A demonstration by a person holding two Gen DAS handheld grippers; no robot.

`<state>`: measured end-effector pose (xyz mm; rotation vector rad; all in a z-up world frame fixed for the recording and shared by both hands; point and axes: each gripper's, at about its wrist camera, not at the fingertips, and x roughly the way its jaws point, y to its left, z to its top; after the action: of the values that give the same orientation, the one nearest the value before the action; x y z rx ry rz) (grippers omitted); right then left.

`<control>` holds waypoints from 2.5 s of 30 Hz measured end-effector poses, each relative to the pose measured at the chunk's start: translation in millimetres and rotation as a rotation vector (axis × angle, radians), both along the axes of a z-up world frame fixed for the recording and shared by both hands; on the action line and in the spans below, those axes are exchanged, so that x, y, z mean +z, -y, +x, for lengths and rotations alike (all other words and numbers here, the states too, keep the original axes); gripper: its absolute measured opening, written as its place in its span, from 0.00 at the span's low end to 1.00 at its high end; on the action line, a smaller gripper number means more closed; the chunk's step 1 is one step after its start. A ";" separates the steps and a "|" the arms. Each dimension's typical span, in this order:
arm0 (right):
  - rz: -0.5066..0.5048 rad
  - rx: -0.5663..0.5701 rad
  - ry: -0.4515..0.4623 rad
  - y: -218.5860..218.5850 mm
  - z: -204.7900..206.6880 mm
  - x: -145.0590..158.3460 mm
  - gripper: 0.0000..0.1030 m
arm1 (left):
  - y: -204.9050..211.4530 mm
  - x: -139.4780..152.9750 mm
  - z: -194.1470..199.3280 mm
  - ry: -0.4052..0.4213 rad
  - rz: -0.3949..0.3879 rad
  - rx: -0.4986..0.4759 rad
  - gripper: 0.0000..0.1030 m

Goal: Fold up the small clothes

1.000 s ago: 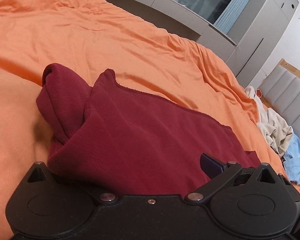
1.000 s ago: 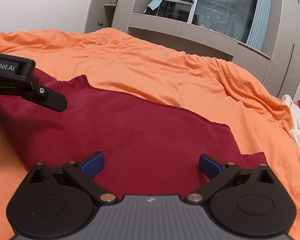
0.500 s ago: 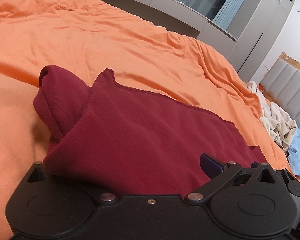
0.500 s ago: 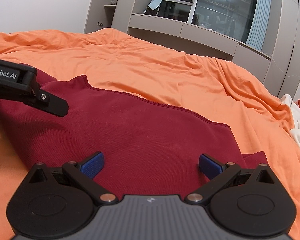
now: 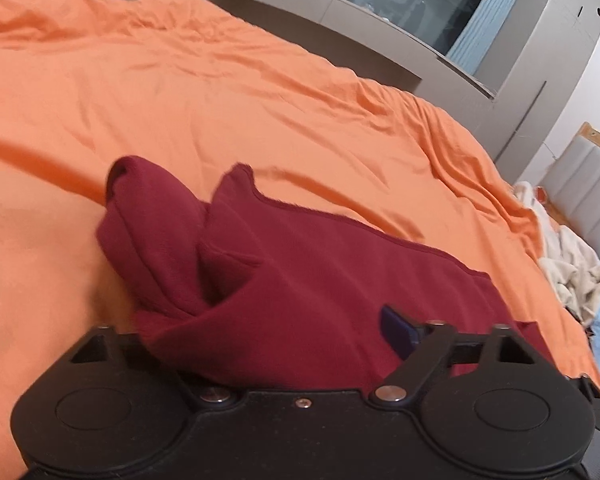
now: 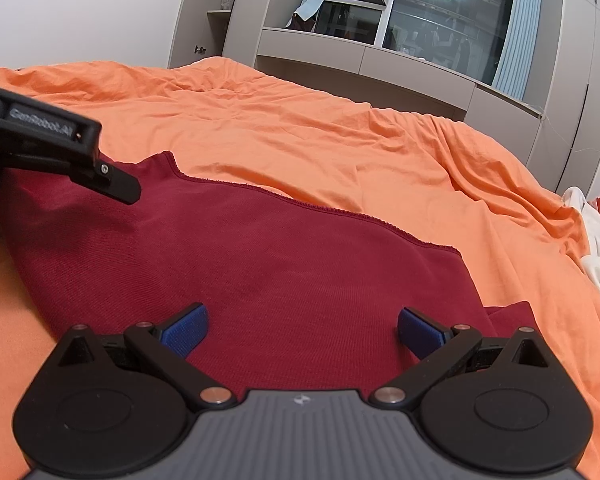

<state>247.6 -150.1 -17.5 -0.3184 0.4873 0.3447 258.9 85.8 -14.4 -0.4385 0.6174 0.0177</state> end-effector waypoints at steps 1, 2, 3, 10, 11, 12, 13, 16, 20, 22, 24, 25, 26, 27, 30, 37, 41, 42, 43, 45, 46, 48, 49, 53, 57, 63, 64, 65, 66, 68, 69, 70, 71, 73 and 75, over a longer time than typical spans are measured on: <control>0.000 0.000 -0.001 0.2 0.0 0.0 1.00 | -1.6 -0.7 -0.3 0.008 -0.004 0.009 0.64; 0.001 0.000 -0.004 -0.4 0.0 -0.2 1.00 | -3.6 -1.6 -0.3 0.012 -0.011 0.021 0.50; 0.003 0.001 -0.008 1.0 1.0 -0.3 1.00 | -5.6 -1.6 1.2 0.011 -0.014 0.032 0.42; 0.032 0.008 -0.052 7.1 5.9 3.5 1.00 | 3.9 15.5 12.1 0.065 0.047 -0.002 0.28; 0.042 0.012 -0.072 9.6 8.0 5.7 1.00 | 7.0 20.3 14.2 0.074 0.060 -0.017 0.26; 0.053 0.021 -0.096 13.1 10.3 8.3 1.00 | 10.9 25.4 17.0 0.081 0.076 -0.033 0.23; 0.062 0.033 -0.121 17.0 13.2 11.1 1.00 | 15.6 30.7 19.8 0.087 0.096 -0.050 0.22; 0.081 0.048 -0.177 34.2 20.2 22.4 1.00 | 32.6 46.7 26.6 0.109 0.162 -0.109 0.19; 0.108 -0.041 -0.143 67.6 22.7 42.3 1.00 | 60.5 65.6 36.2 0.132 0.213 -0.193 0.18; 0.120 -0.088 -0.099 88.1 23.8 54.8 1.00 | 75.1 71.3 39.7 0.137 0.229 -0.228 0.17; 0.145 -0.145 -0.068 110.5 26.7 65.0 1.00 | 92.9 75.5 43.2 0.142 0.250 -0.262 0.16; 0.164 -0.175 -0.059 123.3 28.7 69.1 1.00 | 101.9 76.4 44.4 0.144 0.259 -0.277 0.16; 0.183 -0.198 -0.058 134.4 29.8 71.6 1.00 | 112.4 77.4 46.3 0.146 0.269 -0.295 0.16; 0.208 -0.223 -0.061 146.2 32.0 74.4 1.00 | 122.7 77.9 47.3 0.147 0.278 -0.313 0.16; 0.283 -0.287 -0.076 174.8 38.2 79.3 1.00 | 153.6 77.8 49.2 0.152 0.306 -0.370 0.16; 0.383 -0.362 -0.107 218.0 45.0 83.1 1.00 | 221.8 65.5 46.5 0.134 0.369 -0.518 0.16; 0.403 -0.377 -0.107 230.9 43.4 85.5 1.00 | 248.4 48.7 37.5 0.099 0.414 -0.609 0.16; 0.409 -0.381 -0.106 232.6 43.2 85.9 1.00 | 252.8 44.5 35.4 0.090 0.430 -0.630 0.16; 0.415 -0.384 -0.106 234.3 42.9 86.4 1.00 | 256.2 40.1 32.1 0.082 0.447 -0.648 0.17; 0.426 -0.390 -0.109 237.1 43.2 86.9 1.00 | 261.8 32.5 26.1 0.067 0.483 -0.680 0.20; 0.431 -0.391 -0.111 237.8 43.5 86.6 1.00 | 264.1 29.7 24.8 0.061 0.493 -0.690 0.21; 0.437 -0.393 -0.116 238.7 43.9 85.9 1.00 | 265.2 25.5 21.3 0.051 0.496 -0.710 0.28; 0.439 -0.394 -0.119 238.9 45.0 85.4 1.00 | 265.5 24.8 20.0 0.047 0.494 -0.718 0.30; 0.445 -0.395 -0.140 237.9 47.5 82.0 1.00 | 269.6 25.1 18.0 0.046 0.494 -0.741 0.37; 0.456 -0.403 -0.165 240.3 51.8 76.7 1.00 | 271.2 26.3 15.6 0.051 0.466 -0.769 0.65; 0.516 -0.406 -0.262 245.1 62.1 60.5 1.00 | 267.4 30.3 2.8 0.079 0.440 -0.812 0.95; 0.535 -0.406 -0.285 245.4 64.3 57.5 1.00 | 266.3 31.8 1.2 0.088 0.440 -0.815 0.96; 0.562 -0.400 -0.313 246.2 67.0 53.9 1.00 | 263.6 33.5 -2.4 0.100 0.442 -0.817 0.97; 0.586 -0.393 -0.333 246.4 68.8 50.1 1.00 | 261.6 35.0 -5.8 0.112 0.443 -0.820 0.97; 0.618 -0.386 -0.355 245.9 70.9 46.3 1.00 | 255.2 39.8 -12.5 0.145 0.455 -0.825 0.99; 0.626 -0.382 -0.363 245.0 72.1 45.5 1.00 | 251.6 42.0 -17.0 0.166 0.469 -0.823 0.99; 0.631 -0.379 -0.369 244.0 72.5 45.2 1.00 | 249.0 44.2 -21.2 0.184 0.485 -0.821 0.99; 0.633 -0.377 -0.374 242.8 73.3 44.8 1.00 | 244.9 46.2 -25.4 0.205 0.510 -0.818 0.99; 0.638 -0.381 -0.388 240.5 75.7 43.7 1.00 | 239.4 49.1 -31.6 0.228 0.560 -0.809 0.99; 0.654 -0.385 -0.405 239.4 78.1 41.4 1.00 | 232.5 50.2 -35.9 0.244 0.614 -0.795 0.99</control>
<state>325.7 -389.5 23.9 0.4877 0.7846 0.1747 223.0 -146.6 35.8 0.4125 0.4798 -0.5816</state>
